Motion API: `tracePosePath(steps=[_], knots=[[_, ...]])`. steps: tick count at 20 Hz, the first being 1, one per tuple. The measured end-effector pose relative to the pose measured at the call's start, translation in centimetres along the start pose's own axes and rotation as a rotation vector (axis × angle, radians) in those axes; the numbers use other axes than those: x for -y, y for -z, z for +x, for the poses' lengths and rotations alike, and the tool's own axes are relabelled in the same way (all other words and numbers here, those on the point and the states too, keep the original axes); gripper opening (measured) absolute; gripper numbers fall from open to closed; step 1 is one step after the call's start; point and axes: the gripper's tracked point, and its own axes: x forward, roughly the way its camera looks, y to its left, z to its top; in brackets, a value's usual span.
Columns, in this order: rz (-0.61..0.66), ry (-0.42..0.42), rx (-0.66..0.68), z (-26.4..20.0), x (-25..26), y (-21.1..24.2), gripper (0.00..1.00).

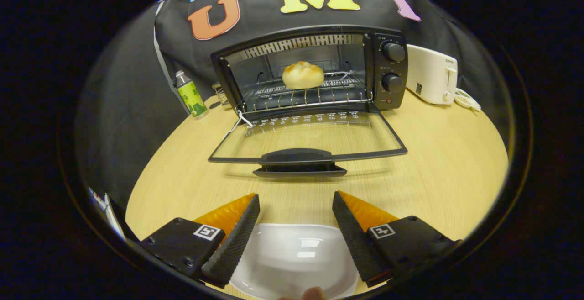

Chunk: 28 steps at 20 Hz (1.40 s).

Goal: Open the toaster oven, put the food inside, and close the toaster oven door.

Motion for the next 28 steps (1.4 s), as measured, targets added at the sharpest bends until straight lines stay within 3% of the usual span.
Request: tracePosePath(steps=[8,13,16,28], knots=[[-0.100,0.061,-0.021,1.0,0.7,-0.7,1.00],[-0.035,0.058,0.008,0.6,0.4,-1.5,1.00],[0.006,0.051,0.057,-0.7,-0.1,-3.3,1.00],[-0.168,0.110,0.290,-2.7,-1.2,-10.4,1.00]])
